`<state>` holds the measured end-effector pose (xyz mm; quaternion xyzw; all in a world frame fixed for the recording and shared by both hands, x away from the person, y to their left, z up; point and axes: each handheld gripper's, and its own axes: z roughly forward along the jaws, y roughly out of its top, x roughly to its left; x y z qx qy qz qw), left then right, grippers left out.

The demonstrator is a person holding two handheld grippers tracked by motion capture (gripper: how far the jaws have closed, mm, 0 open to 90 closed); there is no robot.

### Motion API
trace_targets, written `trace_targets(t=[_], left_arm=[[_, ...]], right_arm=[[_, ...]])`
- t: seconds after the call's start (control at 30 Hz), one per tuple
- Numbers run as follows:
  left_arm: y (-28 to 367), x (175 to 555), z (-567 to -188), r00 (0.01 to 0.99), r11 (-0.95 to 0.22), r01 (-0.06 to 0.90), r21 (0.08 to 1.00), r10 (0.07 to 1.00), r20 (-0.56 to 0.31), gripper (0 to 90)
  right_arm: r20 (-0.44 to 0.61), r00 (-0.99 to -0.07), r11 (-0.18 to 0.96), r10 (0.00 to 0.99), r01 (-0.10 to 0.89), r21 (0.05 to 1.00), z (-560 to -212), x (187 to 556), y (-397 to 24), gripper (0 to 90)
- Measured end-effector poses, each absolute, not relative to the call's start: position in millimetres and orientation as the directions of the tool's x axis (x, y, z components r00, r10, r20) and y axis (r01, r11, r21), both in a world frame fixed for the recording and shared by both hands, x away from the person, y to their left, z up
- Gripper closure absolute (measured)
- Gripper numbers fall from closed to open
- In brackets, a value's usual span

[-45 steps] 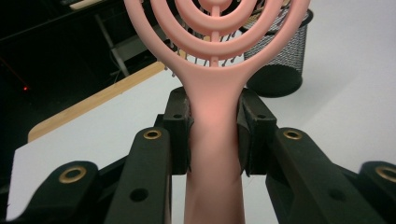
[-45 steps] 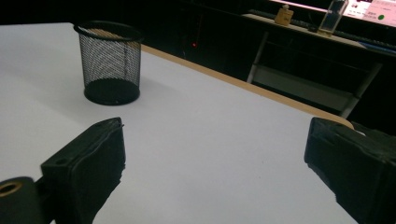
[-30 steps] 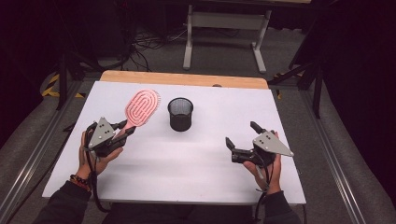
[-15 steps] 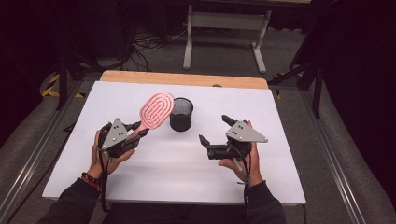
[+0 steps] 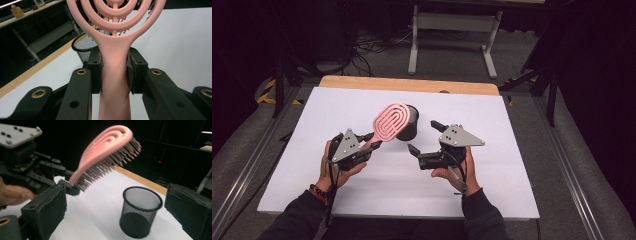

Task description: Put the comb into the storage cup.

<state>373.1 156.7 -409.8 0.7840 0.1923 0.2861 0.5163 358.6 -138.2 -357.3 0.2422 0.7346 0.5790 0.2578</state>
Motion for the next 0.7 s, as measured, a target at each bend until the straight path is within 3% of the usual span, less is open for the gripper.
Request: trace_targets(t=[0.7], left_arm=[[113.6,358.8,-423.4,0.793,-0.402,-0.05,0.914,0.541,0.281,69.4]], right_arm=[[0.028,-0.788,0.137,0.615,0.141,0.98,-362.5,364.0,-140.1,10.6]])
